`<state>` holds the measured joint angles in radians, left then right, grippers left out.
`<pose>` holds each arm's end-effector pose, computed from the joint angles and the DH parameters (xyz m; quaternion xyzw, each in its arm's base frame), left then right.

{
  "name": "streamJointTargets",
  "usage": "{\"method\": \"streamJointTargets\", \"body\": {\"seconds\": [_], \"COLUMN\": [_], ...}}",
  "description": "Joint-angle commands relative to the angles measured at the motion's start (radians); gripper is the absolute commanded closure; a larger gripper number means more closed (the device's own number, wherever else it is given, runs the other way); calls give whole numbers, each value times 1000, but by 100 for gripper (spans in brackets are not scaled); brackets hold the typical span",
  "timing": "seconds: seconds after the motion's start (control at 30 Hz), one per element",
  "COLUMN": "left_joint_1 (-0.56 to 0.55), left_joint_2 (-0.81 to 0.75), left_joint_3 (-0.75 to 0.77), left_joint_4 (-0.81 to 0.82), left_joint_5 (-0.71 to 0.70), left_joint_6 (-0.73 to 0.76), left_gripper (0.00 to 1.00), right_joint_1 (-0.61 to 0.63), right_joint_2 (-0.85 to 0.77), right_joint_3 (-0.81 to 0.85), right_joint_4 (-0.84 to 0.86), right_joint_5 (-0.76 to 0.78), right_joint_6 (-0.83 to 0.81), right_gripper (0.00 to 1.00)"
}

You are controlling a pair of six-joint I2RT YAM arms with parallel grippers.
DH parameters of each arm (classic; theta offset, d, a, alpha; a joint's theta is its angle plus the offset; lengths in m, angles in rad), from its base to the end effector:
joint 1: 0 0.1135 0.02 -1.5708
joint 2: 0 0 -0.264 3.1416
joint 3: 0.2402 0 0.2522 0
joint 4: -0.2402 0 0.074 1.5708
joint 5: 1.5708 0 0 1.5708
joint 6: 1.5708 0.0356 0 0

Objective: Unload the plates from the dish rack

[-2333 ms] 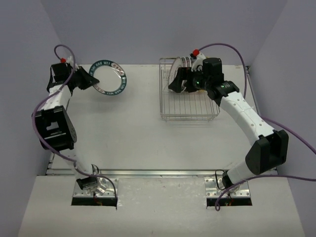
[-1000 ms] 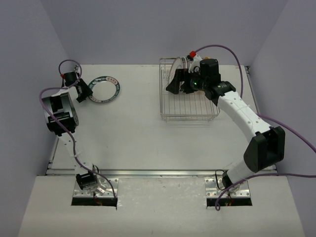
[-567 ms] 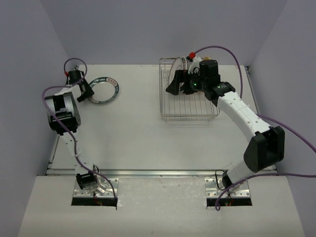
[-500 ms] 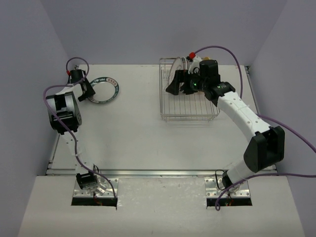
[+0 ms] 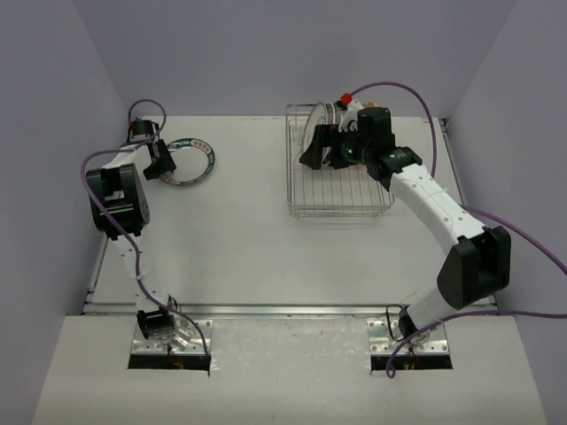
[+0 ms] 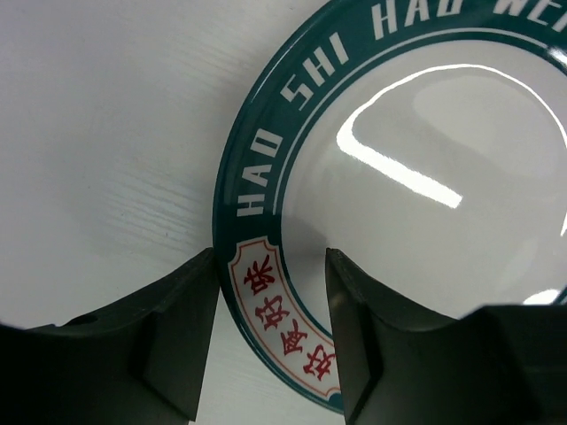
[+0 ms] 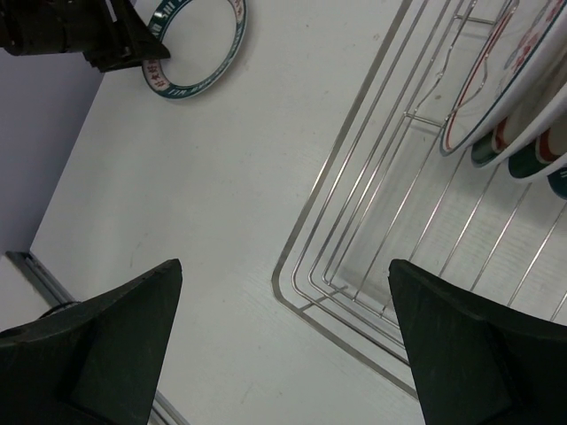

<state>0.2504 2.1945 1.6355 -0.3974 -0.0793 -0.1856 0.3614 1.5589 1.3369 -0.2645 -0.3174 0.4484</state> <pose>0.4612 0.1209 0.1593 -0.2177 0.9273 0.0475 0.3008 0.3369 0.1392 0.3317 -0.0447 0.8486 0.3251 0.4150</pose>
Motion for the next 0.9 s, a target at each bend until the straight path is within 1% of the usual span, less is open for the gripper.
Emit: {"method": "streamJointTargets", "body": {"seconds": [0.0,0.07,0.1,0.2,0.27,0.33,0.37,0.43,0.47,0.53,0.57,0.67,0.77,0.87], "left_joint_1": [-9,-25,-28,-54,-69,-94,-103,-128,-135,-162,-169,-183,-192,-195], "left_joint_2": [-185,-239,-240,-361,-448,-553,-589,-674,-690,-774,-790,-837,-867,-882], "left_joint_3": [112,177,193,173,108,17,0,-107,-126,-212,-228,-282,-329,-349], "left_joint_4": [-62,-114,-115,-130,-100,-49,-33,4,11,38,40,42,40,38], "left_joint_5": [73,75,73,71,60,47,40,22,13,7,5,-7,-16,-28], "left_joint_6": [30,58,69,112,128,139,141,141,140,135,132,126,123,121], "left_gripper": [51,51,51,50,48,46,45,42,39,35,33,30,25,25], "right_joint_1": [-3,-2,-2,-2,-2,-1,0,7,14,38,53,88,115,129], "right_joint_2": [-26,-14,-5,40,92,166,181,253,263,304,325,373,412,468], "right_joint_3": [68,91,102,147,223,291,323,382,395,422,431,484,512,561], "right_joint_4": [9,-7,-14,-33,-66,-122,-140,-154,-147,-127,-119,-89,-59,-59], "right_joint_5": [161,264,300,439,512,584,606,673,689,774,802,864,909,944], "right_joint_6": [-26,-52,-63,-105,-112,-108,-104,-94,-92,-92,-96,-124,-158,-171], "right_gripper": [1,1,2,9,18,31,34,41,42,43,43,43,46,49]}}
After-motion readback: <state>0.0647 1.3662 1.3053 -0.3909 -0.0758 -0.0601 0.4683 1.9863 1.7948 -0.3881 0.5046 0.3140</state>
